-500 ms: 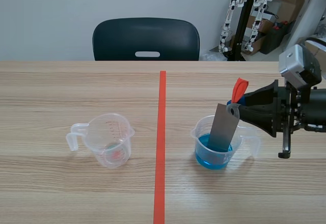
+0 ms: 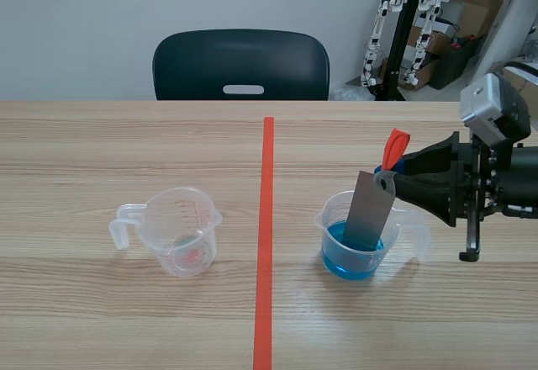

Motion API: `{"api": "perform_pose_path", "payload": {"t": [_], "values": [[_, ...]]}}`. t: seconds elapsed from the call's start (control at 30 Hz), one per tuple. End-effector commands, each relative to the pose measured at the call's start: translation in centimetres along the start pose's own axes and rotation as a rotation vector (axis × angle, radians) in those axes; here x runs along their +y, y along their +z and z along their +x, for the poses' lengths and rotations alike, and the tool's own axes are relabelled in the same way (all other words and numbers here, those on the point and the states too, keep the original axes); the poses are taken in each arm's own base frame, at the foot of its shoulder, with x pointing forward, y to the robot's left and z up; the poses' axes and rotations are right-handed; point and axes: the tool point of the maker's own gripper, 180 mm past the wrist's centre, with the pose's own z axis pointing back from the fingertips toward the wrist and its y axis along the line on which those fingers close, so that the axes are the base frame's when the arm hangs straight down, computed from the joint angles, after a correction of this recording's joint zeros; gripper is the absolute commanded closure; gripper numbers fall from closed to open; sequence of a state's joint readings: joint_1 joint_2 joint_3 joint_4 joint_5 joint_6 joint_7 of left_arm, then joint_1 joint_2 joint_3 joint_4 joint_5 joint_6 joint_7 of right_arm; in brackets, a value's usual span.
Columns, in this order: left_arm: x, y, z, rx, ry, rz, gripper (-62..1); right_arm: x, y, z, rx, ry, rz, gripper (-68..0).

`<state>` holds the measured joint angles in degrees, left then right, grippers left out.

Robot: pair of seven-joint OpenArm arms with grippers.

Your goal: Do the redox reaction experiment. hold the plate still in the solution

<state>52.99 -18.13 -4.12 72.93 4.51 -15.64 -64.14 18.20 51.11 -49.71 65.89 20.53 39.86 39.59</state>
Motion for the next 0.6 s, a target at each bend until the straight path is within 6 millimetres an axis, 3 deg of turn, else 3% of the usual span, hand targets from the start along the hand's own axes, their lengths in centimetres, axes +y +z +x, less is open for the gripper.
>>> {"api": "perform_pose_path", "payload": {"t": [0.0, 0.57], "values": [[0.06, -0.09, 0.67, -0.031, 0.003, 0.003, -62.3, -0.5, 0.32, 0.51, -0.005, 0.015, -0.007, -0.6], [0.06, -0.08, 0.95, -0.046, 0.002, 0.003, -62.3, -0.5, 0.32, 0.51, -0.005, 0.014, -0.007, -0.6]]}}
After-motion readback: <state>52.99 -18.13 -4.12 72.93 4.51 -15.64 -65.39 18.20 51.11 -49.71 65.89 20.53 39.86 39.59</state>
